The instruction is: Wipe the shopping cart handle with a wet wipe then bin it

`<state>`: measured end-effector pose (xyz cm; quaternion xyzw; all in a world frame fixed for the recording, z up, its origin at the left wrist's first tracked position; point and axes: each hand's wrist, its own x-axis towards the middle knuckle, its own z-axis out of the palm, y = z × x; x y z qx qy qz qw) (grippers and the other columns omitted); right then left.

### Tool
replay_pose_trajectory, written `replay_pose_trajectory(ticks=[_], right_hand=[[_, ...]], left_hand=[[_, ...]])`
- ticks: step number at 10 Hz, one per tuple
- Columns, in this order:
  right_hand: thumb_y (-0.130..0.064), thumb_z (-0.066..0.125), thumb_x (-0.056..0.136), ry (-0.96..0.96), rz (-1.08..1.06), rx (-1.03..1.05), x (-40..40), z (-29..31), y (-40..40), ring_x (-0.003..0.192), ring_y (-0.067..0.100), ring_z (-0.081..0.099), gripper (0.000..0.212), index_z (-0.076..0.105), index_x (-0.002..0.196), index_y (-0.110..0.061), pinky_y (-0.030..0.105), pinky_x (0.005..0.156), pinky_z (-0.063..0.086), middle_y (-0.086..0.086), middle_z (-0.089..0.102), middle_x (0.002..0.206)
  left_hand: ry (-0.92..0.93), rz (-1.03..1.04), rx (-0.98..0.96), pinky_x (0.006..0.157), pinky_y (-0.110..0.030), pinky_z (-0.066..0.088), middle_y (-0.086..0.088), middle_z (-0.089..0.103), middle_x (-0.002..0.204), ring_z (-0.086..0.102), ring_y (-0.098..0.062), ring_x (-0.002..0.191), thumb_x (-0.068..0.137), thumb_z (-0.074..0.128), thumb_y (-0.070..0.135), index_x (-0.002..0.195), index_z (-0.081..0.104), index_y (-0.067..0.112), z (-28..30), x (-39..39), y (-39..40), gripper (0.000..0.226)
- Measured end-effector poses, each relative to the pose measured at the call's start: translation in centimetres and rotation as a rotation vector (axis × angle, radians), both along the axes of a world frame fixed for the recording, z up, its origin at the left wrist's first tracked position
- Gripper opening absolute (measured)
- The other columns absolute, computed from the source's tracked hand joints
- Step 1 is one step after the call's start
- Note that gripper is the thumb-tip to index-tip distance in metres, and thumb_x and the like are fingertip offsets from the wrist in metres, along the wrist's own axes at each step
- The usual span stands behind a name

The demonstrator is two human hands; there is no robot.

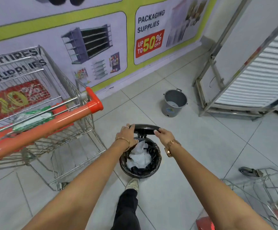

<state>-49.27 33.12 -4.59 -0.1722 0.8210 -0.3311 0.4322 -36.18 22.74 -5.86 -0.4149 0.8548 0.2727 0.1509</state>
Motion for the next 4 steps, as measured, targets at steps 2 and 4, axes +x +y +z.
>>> replay_pose_trajectory(ticks=[2, 4], right_hand=[[-0.034, 0.051, 0.090, 0.100, 0.081, -0.095, 2.3, 5.0, 2.8, 0.134, 0.030, 0.039, 0.054, 0.039, 0.137, -0.008, 0.039, 0.114, 0.029, 0.014, 0.040, 0.146], [-0.032, 0.050, 0.092, 0.146, 0.116, -0.256, 5.6, 11.6, 5.0, 0.136, 0.030, 0.035, 0.056, 0.037, 0.138, -0.003, 0.038, 0.113, 0.026, 0.015, 0.037, 0.148]], left_hand=[[0.046, 0.002, -0.114, 0.115, -0.046, 0.028, -0.015, 0.009, 0.158, 0.015, -0.031, 0.145, 0.086, 0.061, 0.030, 0.148, 0.015, 0.012, 5.6, 2.3, 3.1, 0.079], [0.130, 0.034, -0.349, 0.112, -0.044, 0.033, -0.018, 0.020, 0.154, 0.026, -0.033, 0.140, 0.086, 0.061, 0.022, 0.142, 0.027, 0.005, 11.2, 6.4, 5.5, 0.068]])
